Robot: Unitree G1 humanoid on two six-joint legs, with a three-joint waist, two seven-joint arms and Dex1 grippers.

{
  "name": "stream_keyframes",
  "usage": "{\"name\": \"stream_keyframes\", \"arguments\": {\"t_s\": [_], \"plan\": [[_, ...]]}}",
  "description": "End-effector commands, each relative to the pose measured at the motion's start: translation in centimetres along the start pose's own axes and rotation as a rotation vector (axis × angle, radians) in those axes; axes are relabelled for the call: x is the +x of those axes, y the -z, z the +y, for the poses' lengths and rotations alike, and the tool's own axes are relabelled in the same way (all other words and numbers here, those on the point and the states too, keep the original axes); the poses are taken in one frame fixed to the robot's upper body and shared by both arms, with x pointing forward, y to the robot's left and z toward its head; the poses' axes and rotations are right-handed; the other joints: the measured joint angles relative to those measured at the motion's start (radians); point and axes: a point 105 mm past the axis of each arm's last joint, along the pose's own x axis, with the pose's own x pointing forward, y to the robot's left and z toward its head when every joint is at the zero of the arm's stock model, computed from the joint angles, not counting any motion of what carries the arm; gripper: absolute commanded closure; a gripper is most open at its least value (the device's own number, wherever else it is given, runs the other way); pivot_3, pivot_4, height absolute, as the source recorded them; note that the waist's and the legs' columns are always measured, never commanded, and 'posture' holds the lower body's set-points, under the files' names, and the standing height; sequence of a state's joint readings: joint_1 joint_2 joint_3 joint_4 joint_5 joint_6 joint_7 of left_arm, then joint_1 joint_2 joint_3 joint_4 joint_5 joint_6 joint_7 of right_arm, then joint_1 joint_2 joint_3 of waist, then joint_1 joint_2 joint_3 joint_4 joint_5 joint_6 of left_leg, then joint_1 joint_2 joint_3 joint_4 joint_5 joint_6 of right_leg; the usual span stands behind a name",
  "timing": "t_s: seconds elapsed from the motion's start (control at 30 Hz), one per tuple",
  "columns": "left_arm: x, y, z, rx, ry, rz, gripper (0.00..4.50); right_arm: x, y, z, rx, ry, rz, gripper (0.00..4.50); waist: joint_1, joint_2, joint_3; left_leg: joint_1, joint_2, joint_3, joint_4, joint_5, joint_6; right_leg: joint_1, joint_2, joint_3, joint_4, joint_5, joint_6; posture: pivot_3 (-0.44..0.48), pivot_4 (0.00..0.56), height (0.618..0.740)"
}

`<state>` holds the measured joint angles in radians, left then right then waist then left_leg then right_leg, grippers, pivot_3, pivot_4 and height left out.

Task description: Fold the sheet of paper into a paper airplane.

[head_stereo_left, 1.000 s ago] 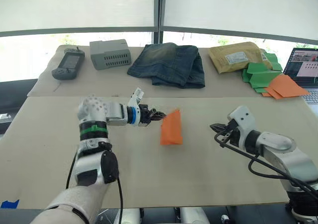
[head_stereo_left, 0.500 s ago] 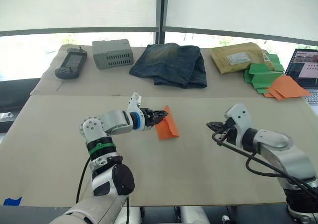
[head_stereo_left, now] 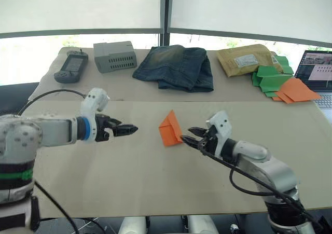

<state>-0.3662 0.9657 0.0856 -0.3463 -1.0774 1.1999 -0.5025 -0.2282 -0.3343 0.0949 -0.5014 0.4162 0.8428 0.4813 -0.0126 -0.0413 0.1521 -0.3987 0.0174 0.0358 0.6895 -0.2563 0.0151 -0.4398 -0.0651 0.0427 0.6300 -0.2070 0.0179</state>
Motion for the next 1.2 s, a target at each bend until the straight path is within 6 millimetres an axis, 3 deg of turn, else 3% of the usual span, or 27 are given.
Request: {"name": "stream_keyframes", "arguments": {"t_s": [0.03,0.07,0.1,0.33,0.4,0.63,0.73,1.0,1.2], "plan": [[-0.1,0.1,-1.6,0.089,0.150,-0.018,0.00,0.5,-0.3,0.4,0.009,0.034,-0.011,0.53,0.008,0.000,0.001,-0.001,0.000,0.001,0.000,0.001,-0.001,0.000,0.000,-0.001,0.001,-0.001,-0.001,0.000,0.150,0.722],[-0.2,0.3,-1.8,0.069,0.189,-0.017,0.00,0.6,-0.2,0.4,0.013,0.044,-0.008,0.15,0.011,-0.001,0.001,-0.002,0.001,0.001,0.000,0.002,0.000,-0.001,0.000,-0.003,0.000,-0.001,-0.002,0.000,0.150,0.722],[-0.3,0.4,-2.0,0.054,0.216,-0.017,0.00,0.9,-0.2,0.4,0.018,0.057,-0.006,0.07,0.012,-0.001,0.001,-0.002,0.001,0.002,0.000,0.002,0.000,-0.001,0.000,-0.004,0.000,-0.001,-0.002,0.000,0.150,0.722],[-0.3,1.0,-1.9,0.081,0.228,0.025,0.00,3.0,0.1,-1.0,-0.021,0.165,0.002,0.07,-0.004,-0.001,0.001,-0.001,0.002,0.000,0.000,0.004,0.003,0.000,0.002,-0.002,0.000,-0.001,0.009,0.000,0.150,0.722],[-0.5,1.3,-1.7,0.093,0.223,0.040,0.00,3.3,0.2,-0.9,-0.036,0.150,0.011,0.98,-0.005,-0.001,0.001,-0.001,0.003,0.000,0.000,0.004,0.003,0.000,0.004,-0.002,0.000,0.000,0.012,0.000,0.150,0.722],[-0.8,2.7,-1.3,0.190,0.227,0.089,0.00,3.5,-0.6,-0.9,-0.107,0.064,0.024,3.31,-0.007,-0.001,0.002,-0.001,0.005,0.001,-0.005,0.004,0.003,-0.002,0.005,-0.002,0.000,0.002,0.004,0.000,0.150,0.722],[-0.5,2.4,-0.8,0.191,0.204,0.059,0.00,3.1,-0.6,-0.3,-0.270,-0.062,0.069,4.44,-0.002,0.000,0.003,-0.001,0.005,0.001,-0.005,0.004,0.003,-0.002,0.005,-0.003,-0.001,0.001,0.005,0.000,0.150,0.722],[-0.1,1.8,0.5,0.216,0.149,0.029,0.00,1.9,0.1,-1.3,-0.707,-0.263,0.178,4.48,-0.002,-0.001,0.004,0.000,0.005,0.003,-0.005,0.004,0.003,-0.001,0.006,-0.003,-0.001,-0.001,0.010,0.000,0.150,0.722],[0.0,1.5,0.6,0.214,0.148,0.006,0.00,1.8,0.2,-2.4,-1.044,-0.388,0.167,4.48,-0.006,-0.001,0.004,0.000,0.005,0.004,-0.005,0.004,0.003,-0.001,0.006,-0.002,-0.001,-0.001,0.010,0.000,0.150,0.722]]}}
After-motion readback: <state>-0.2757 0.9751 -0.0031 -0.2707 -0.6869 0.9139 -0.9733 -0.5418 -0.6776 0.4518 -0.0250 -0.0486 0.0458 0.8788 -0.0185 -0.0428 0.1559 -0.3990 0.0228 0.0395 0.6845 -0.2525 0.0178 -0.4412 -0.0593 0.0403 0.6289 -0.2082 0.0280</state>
